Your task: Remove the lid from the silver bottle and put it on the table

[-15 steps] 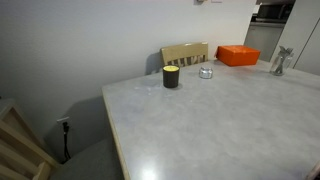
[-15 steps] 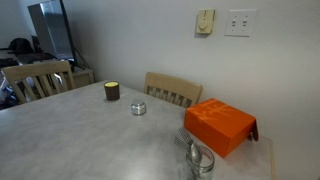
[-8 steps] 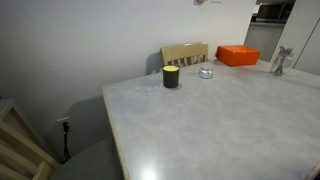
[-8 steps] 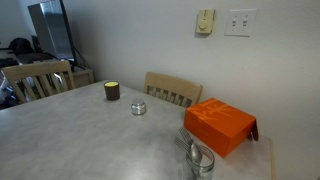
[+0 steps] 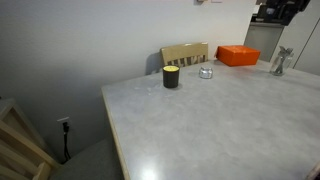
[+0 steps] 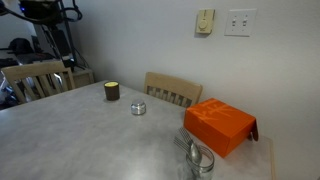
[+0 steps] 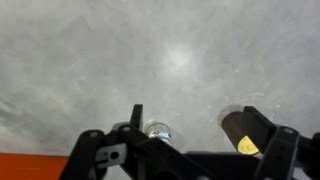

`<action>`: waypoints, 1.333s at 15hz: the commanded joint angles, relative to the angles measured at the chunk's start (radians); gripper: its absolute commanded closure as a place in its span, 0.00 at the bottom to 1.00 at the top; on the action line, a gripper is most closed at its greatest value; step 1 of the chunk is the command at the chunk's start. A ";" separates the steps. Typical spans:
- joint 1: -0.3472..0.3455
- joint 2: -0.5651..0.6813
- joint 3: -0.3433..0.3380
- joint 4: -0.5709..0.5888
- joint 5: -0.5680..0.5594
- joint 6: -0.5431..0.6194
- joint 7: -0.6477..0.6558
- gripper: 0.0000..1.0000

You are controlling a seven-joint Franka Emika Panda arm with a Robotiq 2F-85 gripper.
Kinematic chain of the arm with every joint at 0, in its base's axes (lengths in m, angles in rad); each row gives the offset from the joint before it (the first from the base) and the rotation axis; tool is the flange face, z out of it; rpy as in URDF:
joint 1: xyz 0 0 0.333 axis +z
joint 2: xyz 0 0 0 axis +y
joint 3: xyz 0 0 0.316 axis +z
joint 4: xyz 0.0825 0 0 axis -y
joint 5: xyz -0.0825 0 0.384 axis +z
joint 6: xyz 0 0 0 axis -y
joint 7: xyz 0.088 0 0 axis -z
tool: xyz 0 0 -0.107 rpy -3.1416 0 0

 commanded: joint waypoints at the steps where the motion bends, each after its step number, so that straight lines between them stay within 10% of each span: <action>1: 0.002 0.010 -0.002 0.011 -0.001 -0.002 0.000 0.00; 10: -0.009 0.192 -0.063 0.111 -0.022 0.219 -0.183 0.00; 18: 0.030 0.567 -0.023 0.569 -0.154 0.088 -0.203 0.00; 20: 0.026 0.501 -0.022 0.481 -0.137 0.135 -0.196 0.00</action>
